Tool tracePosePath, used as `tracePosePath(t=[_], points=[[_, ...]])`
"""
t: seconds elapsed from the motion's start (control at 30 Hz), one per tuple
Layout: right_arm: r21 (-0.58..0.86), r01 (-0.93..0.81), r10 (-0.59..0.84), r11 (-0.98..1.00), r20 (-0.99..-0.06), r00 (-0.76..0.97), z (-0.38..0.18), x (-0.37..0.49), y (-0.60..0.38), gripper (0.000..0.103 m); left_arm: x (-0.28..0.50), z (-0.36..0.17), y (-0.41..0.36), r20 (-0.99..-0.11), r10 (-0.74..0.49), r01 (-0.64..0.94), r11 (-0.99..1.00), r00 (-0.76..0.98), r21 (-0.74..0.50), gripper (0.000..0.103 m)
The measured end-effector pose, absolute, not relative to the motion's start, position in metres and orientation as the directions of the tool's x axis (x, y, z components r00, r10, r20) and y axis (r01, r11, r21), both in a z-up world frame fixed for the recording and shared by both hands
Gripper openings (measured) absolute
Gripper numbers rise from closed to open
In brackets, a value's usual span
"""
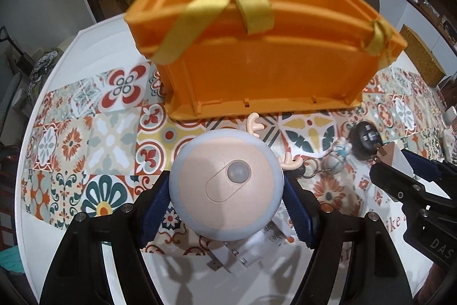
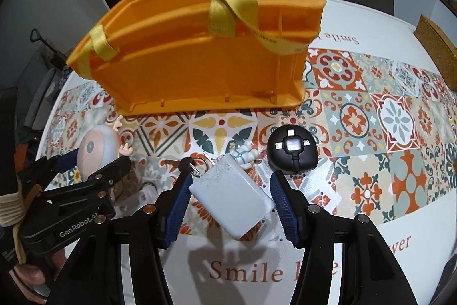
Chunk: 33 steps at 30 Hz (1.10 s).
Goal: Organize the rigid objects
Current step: 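Grasp the pink round lamp with the left gripper while the right holds the white charger, then lift the pink lamp and white charger and carry both over the orange crate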
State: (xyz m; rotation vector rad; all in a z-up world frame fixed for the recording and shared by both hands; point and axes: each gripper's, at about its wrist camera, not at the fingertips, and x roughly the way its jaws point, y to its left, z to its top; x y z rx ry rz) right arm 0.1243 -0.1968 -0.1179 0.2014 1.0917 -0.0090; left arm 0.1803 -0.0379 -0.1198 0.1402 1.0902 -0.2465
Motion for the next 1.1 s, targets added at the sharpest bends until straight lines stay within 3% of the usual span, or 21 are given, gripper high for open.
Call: tracePosePath(t=[1.1], points=[[0.196, 0.056, 0.116, 0.979, -0.759, 0.641, -0.038, 0.125, -0.197, 0.057, 0.181, -0.023, -0.028, -0.766, -0.177, 0.265, 0.964, 0.618, -0.008, 0.075]])
